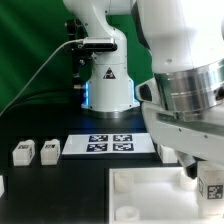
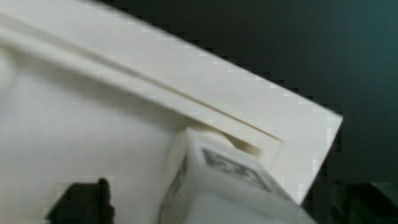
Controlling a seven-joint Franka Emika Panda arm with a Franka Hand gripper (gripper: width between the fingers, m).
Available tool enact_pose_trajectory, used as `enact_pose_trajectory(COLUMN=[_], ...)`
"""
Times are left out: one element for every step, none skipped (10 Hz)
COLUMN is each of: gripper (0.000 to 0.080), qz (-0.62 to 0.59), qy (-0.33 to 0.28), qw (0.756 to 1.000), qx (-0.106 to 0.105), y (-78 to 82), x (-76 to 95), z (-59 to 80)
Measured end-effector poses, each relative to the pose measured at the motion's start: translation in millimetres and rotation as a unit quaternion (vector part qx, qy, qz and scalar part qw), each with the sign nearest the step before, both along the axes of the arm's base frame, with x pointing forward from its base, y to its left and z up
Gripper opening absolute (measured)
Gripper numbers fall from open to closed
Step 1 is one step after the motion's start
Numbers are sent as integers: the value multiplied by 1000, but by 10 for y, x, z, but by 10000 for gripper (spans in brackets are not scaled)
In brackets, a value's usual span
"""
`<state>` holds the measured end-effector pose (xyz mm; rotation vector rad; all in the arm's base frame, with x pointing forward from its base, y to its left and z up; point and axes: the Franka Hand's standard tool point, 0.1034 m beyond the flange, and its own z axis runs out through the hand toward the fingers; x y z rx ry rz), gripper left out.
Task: Assemble one leg
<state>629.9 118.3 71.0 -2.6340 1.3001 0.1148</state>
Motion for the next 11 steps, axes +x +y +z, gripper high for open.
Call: enact_pose_trajectory(gripper=[643, 643, 648, 649, 649, 649, 649, 649, 526, 391, 391], qz=[11, 69, 107, 205, 310, 393, 429, 419, 419, 419, 357], qy=[-3, -15, -23, -41, -56, -71, -78, -76, -76, -76, -67], qw=[1000, 998, 994, 978, 948, 916, 898, 904, 903, 904, 930], qx=[-1, -2, -3, -18, -42, -49, -50, -50, -50, -50, -46], y=[30, 21, 12, -3, -17, -44, -85, -85, -82, -83, -66], x=[-12, -14, -14, -5, 14, 49, 69, 64, 63, 63, 61], z=[27, 16, 11, 17, 31, 42, 44, 39, 38, 38, 39])
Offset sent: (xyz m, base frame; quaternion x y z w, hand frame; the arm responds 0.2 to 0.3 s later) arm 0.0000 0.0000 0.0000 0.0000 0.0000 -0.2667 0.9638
